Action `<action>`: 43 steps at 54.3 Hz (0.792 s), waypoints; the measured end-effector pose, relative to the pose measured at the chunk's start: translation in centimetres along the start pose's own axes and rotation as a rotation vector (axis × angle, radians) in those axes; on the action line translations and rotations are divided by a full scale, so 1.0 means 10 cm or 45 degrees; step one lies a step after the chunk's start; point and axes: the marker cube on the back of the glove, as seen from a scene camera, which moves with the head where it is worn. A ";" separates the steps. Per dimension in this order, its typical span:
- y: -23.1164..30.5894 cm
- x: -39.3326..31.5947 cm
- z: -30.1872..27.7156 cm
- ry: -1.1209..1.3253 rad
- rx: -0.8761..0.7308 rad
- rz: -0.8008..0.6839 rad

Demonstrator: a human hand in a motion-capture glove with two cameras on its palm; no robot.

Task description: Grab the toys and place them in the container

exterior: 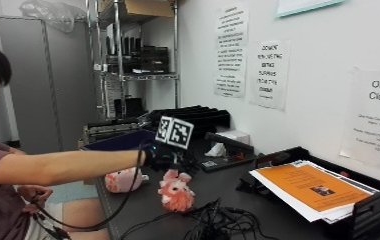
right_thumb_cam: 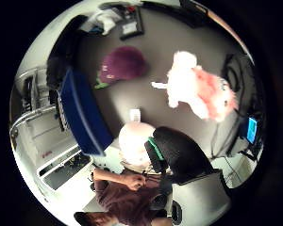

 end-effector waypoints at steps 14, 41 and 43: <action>-0.52 -0.10 0.75 -0.258 -0.021 0.144; -0.40 -0.31 0.35 -0.447 0.281 0.061; -0.35 -0.34 0.19 -0.450 0.292 0.046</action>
